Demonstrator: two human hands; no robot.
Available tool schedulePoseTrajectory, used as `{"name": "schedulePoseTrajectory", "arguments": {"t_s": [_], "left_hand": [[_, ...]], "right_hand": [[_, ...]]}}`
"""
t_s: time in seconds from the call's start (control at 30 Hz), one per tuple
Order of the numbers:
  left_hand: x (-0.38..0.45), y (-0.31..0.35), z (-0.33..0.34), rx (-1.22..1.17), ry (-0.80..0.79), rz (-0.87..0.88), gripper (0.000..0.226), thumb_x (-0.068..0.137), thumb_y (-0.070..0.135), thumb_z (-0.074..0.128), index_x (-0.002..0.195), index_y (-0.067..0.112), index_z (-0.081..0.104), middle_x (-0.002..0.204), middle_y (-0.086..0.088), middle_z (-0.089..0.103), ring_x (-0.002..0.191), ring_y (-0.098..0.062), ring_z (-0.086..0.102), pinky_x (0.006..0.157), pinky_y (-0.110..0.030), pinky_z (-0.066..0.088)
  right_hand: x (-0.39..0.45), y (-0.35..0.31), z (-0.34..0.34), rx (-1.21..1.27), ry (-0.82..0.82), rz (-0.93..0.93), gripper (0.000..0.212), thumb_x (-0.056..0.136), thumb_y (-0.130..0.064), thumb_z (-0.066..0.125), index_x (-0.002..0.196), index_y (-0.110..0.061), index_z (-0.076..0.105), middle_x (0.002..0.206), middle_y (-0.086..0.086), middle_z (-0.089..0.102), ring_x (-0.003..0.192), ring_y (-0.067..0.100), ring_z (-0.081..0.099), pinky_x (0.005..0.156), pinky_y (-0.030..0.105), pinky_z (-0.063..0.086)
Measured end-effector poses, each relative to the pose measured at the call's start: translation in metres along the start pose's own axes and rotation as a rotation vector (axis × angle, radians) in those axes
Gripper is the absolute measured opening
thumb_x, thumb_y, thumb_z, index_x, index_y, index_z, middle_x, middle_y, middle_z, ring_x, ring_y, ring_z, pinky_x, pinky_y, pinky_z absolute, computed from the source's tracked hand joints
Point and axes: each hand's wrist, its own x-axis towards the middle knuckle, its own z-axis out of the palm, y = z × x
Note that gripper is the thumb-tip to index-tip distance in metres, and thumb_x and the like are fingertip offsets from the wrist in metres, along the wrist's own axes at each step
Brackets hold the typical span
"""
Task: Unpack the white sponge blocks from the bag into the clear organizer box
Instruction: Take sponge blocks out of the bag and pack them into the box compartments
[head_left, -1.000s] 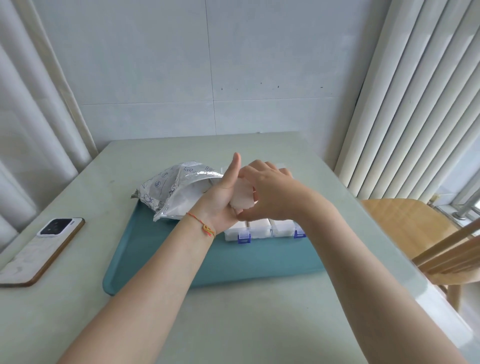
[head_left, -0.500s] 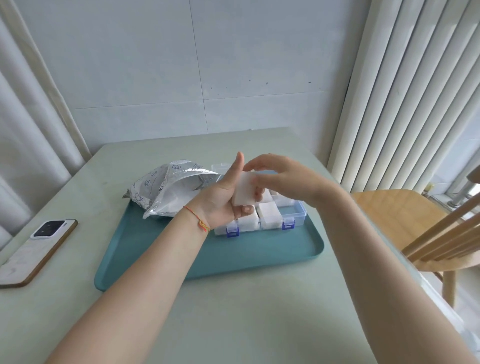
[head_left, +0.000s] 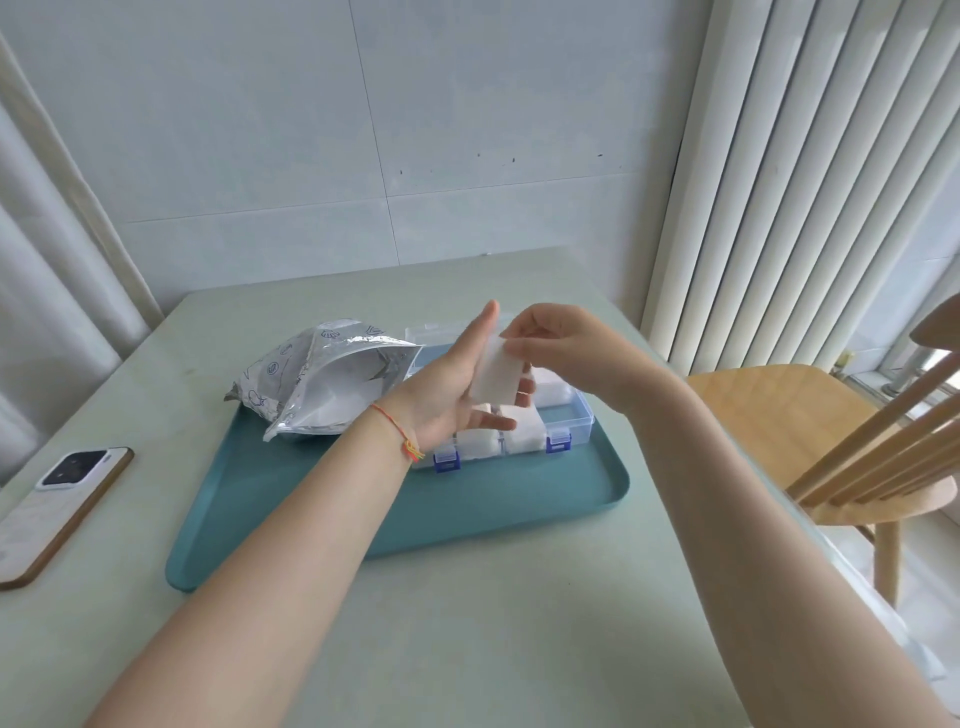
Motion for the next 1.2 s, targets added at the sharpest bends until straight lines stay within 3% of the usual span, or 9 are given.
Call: {"name": "schedulePoseTrajectory", "arguments": {"t_s": [0.13,0.27,0.4,0.6,0.7,0.83,0.97,1.03,1.2], "left_hand": [[0.008,0.003,-0.004,0.222,0.427,0.032,0.036,0.099,0.038,0.047,0.084,0.011,0.063,0.076,-0.007,0.064,0.065,-0.021,0.061,0.058,-0.028,0.047],[0.011,-0.007,-0.005,0.531,0.415,-0.005,0.018,0.09,0.017,0.054,0.081,0.01,0.068,0.072,-0.003,0.068,0.063,-0.02,0.062,0.064,-0.03,0.053],[0.013,-0.016,-0.002,0.706,0.435,0.015,0.016,0.086,0.016,0.052,0.085,0.015,0.068,0.074,0.003,0.073,0.076,-0.024,0.072,0.076,-0.04,0.06],[0.012,-0.018,0.0,1.016,0.342,0.084,0.018,0.088,0.016,0.06,0.093,0.021,0.077,0.096,0.005,0.073,0.089,-0.013,0.064,0.076,-0.023,0.047],[0.018,-0.021,0.001,1.098,0.316,0.066,0.015,0.086,0.018,0.065,0.093,0.021,0.078,0.096,0.005,0.072,0.094,-0.015,0.064,0.078,-0.023,0.048],[0.022,-0.022,0.001,1.13,0.311,0.063,0.017,0.082,0.036,0.075,0.094,0.024,0.075,0.081,0.01,0.057,0.085,-0.015,0.058,0.07,-0.024,0.041],[0.024,-0.023,-0.001,1.157,0.283,0.051,0.025,0.082,0.05,0.071,0.095,0.028,0.074,0.094,0.009,0.064,0.089,-0.013,0.057,0.074,-0.024,0.044],[0.02,-0.02,-0.001,1.146,0.342,0.082,0.02,0.088,0.043,0.063,0.096,0.028,0.074,0.095,0.008,0.066,0.091,-0.016,0.059,0.076,-0.027,0.047],[-0.019,-0.015,-0.031,1.049,0.76,0.306,0.014,0.088,0.026,0.058,0.083,0.024,0.072,0.073,0.007,0.053,0.074,-0.02,0.053,0.059,-0.026,0.034]], "right_hand": [[0.005,0.014,-0.009,-0.05,0.117,0.108,0.004,0.091,-0.01,0.064,0.092,-0.008,0.067,0.073,0.008,0.068,0.051,0.008,0.058,0.054,0.024,0.049],[0.008,0.027,-0.003,-0.177,0.028,0.219,0.004,0.089,-0.015,0.069,0.091,-0.013,0.071,0.055,0.002,0.058,0.035,0.005,0.044,0.039,0.013,0.035],[0.017,0.036,0.012,-0.283,0.023,0.2,0.003,0.086,-0.014,0.07,0.089,-0.016,0.071,0.065,-0.003,0.057,0.048,0.01,0.048,0.046,0.019,0.039],[0.018,0.044,0.024,-0.491,0.062,0.146,0.009,0.084,-0.017,0.069,0.087,-0.019,0.061,0.085,-0.004,0.062,0.076,0.017,0.059,0.068,0.032,0.05],[0.015,0.044,0.028,-0.59,0.089,0.128,0.018,0.081,-0.018,0.068,0.077,-0.022,0.05,0.084,-0.003,0.06,0.079,0.022,0.057,0.063,0.032,0.046],[0.012,0.039,0.024,-0.684,0.036,0.135,0.01,0.084,-0.025,0.07,0.085,-0.02,0.062,0.078,-0.008,0.051,0.077,0.018,0.052,0.056,0.026,0.036],[0.009,0.035,0.02,-0.754,-0.061,0.158,0.016,0.087,-0.033,0.068,0.096,-0.02,0.07,0.087,-0.006,0.056,0.083,0.018,0.054,0.066,0.027,0.04],[0.01,0.028,0.021,-0.77,-0.015,0.148,0.018,0.091,-0.033,0.063,0.097,-0.017,0.069,0.093,-0.002,0.059,0.086,0.02,0.056,0.066,0.027,0.04],[0.022,-0.006,0.055,-0.631,0.112,0.023,0.018,0.091,-0.022,0.052,0.088,-0.014,0.067,0.084,0.001,0.066,0.076,0.024,0.059,0.055,0.028,0.039]]}}
